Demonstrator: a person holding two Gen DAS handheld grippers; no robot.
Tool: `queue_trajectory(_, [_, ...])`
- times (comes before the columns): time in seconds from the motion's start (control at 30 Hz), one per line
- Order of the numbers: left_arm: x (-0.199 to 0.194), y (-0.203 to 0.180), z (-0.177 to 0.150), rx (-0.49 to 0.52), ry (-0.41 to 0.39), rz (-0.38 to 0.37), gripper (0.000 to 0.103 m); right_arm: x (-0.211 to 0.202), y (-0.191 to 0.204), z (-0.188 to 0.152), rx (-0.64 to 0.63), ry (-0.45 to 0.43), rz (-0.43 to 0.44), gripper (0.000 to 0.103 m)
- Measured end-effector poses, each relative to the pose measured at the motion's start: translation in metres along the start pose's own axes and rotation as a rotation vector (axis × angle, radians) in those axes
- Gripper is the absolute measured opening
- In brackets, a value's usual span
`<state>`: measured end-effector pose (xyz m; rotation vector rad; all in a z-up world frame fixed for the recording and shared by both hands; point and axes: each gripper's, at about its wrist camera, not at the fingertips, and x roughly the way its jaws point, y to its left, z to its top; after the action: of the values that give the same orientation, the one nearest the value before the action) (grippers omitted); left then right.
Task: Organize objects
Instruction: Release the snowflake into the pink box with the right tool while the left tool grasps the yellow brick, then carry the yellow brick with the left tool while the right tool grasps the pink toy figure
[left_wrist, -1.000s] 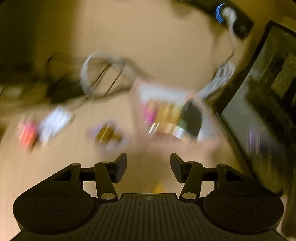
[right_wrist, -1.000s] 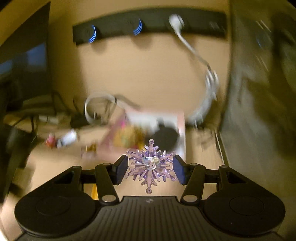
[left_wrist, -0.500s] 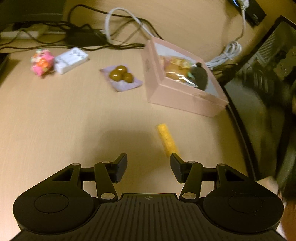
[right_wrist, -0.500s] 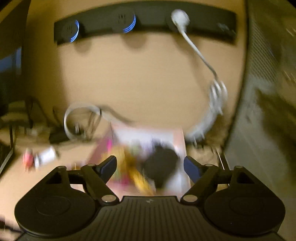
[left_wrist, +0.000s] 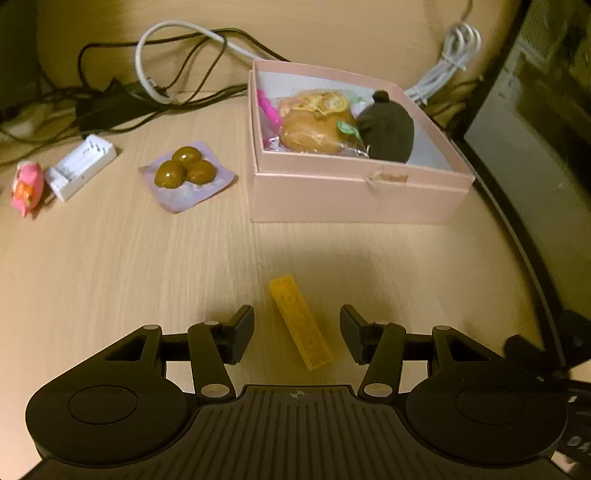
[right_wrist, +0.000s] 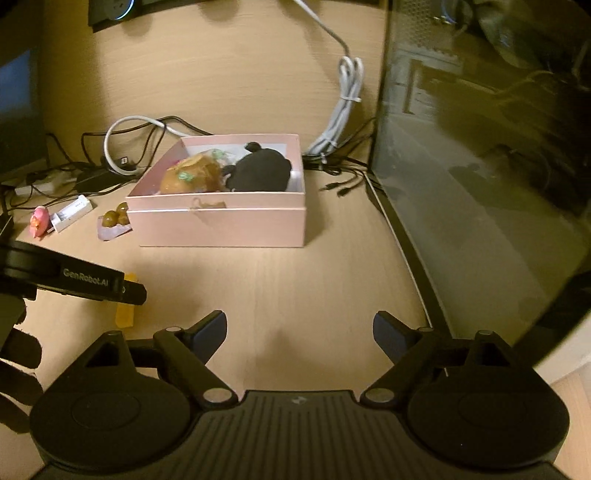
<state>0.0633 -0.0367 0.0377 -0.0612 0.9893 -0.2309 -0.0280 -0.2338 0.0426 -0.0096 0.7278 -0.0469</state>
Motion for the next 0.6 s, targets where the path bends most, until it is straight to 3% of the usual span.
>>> queue_trajectory(0.03, [0.001,-0.001,-0.001,0.015,-0.001,0.008,0.046,0.000,-0.001,-0.001,0.006,0.002,-0.001,0.088])
queue_trajectory(0.07, [0.002,-0.001,-0.002,0.022,-0.002,0.011,0.023,-0.001,-0.002,-0.001,0.010,0.005,-0.004,0.088])
queue_trajectory(0.1, [0.002,-0.001,-0.003,0.021,-0.003,0.007,0.018,-0.001,-0.002,-0.002,0.011,0.005,-0.007,0.088])
queue_trajectory(0.37, [-0.021,0.001,-0.008,0.090,-0.012,-0.023,0.017,0.000,0.014,0.002,-0.021,0.010,0.015,0.088])
queue_trajectory(0.6, [-0.056,0.054,-0.016,0.027,-0.041,0.017,0.017,0.017,0.068,0.021,-0.101,0.017,0.119,0.091])
